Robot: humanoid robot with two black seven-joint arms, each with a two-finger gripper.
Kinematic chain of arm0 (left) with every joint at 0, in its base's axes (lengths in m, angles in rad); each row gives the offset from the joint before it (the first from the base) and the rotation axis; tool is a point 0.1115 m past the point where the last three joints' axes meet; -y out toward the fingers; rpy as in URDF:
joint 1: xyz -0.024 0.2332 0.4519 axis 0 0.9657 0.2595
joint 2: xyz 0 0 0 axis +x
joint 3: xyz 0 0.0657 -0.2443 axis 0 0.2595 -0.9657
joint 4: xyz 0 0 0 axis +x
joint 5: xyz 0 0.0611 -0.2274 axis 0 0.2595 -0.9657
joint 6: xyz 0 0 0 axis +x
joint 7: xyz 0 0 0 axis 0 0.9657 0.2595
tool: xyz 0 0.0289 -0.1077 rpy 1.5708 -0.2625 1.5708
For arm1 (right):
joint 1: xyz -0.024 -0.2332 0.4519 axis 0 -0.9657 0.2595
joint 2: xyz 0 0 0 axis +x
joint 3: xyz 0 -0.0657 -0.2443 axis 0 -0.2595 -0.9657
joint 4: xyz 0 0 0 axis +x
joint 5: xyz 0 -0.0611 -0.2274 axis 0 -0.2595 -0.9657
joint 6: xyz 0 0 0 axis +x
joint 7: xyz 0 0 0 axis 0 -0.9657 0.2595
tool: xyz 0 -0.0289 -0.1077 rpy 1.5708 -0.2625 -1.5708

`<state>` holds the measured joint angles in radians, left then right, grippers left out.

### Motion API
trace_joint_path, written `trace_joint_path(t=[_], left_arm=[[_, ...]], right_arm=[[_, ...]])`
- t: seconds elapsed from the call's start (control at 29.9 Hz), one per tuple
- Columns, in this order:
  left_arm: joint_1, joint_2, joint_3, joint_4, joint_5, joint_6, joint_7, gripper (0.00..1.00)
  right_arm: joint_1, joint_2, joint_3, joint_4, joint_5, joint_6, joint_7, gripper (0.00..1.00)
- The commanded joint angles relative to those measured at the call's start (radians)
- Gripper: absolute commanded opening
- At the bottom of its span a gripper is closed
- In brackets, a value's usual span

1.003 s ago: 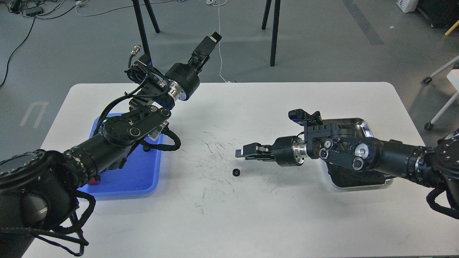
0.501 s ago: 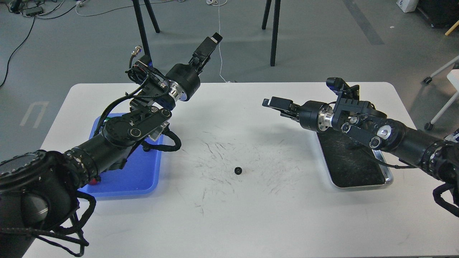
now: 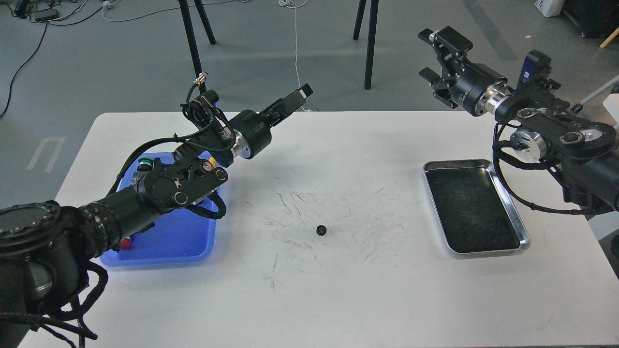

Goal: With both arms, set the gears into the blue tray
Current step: 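Raise the right gripper up and away from the table, then reach the left hand to the small dark part and grasp it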

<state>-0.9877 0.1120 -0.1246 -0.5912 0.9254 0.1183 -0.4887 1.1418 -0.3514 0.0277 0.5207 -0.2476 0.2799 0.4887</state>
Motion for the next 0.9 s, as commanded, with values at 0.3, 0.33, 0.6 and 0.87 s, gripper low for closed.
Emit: trace_joint_path(t=[0.3, 0.33, 0.6, 0.87], left_arm=[[-0.006, 0.184, 0.190, -0.242, 0.415, 0.191, 0.000, 1.00], [-0.008, 0.186, 0.194, -0.243, 0.430, 0.202, 0.000, 1.00], [0.017, 0.175, 0.204, -0.252, 0.673, 0.328, 0.000, 1.00], [0.058, 0.170, 0.269, -0.282, 0.868, 0.370, 0.000, 1.00]], right_arm=[[0.047, -0.035, -0.006, 0.001, 0.082, 0.005, 0.000, 0.99], [0.047, -0.035, -0.005, 0.001, 0.082, 0.008, 0.000, 0.99], [0.073, -0.032, -0.006, -0.001, 0.096, 0.021, -0.064, 0.99], [0.099, -0.034, -0.005, -0.002, 0.097, 0.021, -0.067, 0.99]])
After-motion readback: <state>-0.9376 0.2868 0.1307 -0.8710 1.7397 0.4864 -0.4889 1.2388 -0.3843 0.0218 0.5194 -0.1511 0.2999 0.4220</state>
